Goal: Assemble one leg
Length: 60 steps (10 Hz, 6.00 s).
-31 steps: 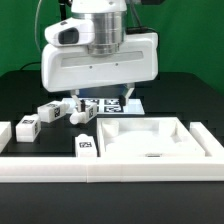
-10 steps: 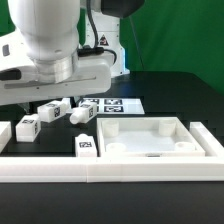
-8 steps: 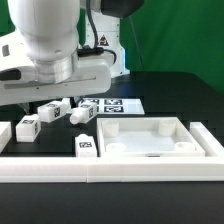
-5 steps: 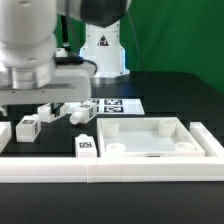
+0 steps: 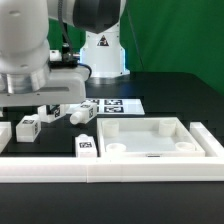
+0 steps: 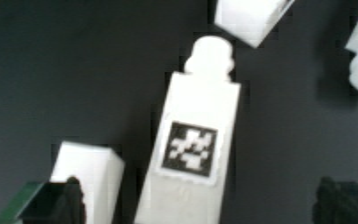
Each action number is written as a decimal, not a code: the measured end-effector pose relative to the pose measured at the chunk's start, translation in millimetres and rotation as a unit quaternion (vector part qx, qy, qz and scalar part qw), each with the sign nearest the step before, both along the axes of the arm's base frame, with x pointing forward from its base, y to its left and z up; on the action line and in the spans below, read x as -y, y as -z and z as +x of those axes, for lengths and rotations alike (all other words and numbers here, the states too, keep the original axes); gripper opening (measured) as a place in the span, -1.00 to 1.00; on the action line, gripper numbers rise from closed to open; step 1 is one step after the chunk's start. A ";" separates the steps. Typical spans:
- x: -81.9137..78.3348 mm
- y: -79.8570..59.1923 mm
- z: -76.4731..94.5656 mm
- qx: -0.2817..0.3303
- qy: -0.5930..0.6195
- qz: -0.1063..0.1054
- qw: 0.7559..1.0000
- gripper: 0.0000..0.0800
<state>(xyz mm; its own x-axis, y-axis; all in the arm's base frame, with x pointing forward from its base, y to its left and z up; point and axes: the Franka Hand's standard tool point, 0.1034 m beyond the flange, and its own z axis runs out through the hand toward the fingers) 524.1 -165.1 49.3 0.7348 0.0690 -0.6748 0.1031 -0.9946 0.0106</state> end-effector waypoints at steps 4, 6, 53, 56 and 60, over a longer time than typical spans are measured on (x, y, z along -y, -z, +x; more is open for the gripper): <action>2.8 13.6 1.3 -0.078 -0.014 -0.015 0.997 0.62; -0.4 15.9 5.4 -0.073 -0.011 -0.020 0.997 0.62; -31.4 -33.0 67.9 0.102 -0.036 -0.007 0.994 -0.29; -47.9 -51.5 67.7 0.168 -0.010 -0.007 0.986 -0.29; -74.6 -83.2 97.9 0.313 0.002 -0.004 0.950 -0.29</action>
Offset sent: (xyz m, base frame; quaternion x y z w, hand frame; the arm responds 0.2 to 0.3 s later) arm 0.0000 0.0000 0.0000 0.0000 -0.0650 0.0000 0.9979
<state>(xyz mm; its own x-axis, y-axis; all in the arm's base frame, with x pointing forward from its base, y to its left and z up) 622.0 -90.6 132.6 0.9922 0.0632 -0.1070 0.0714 -0.9946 0.0754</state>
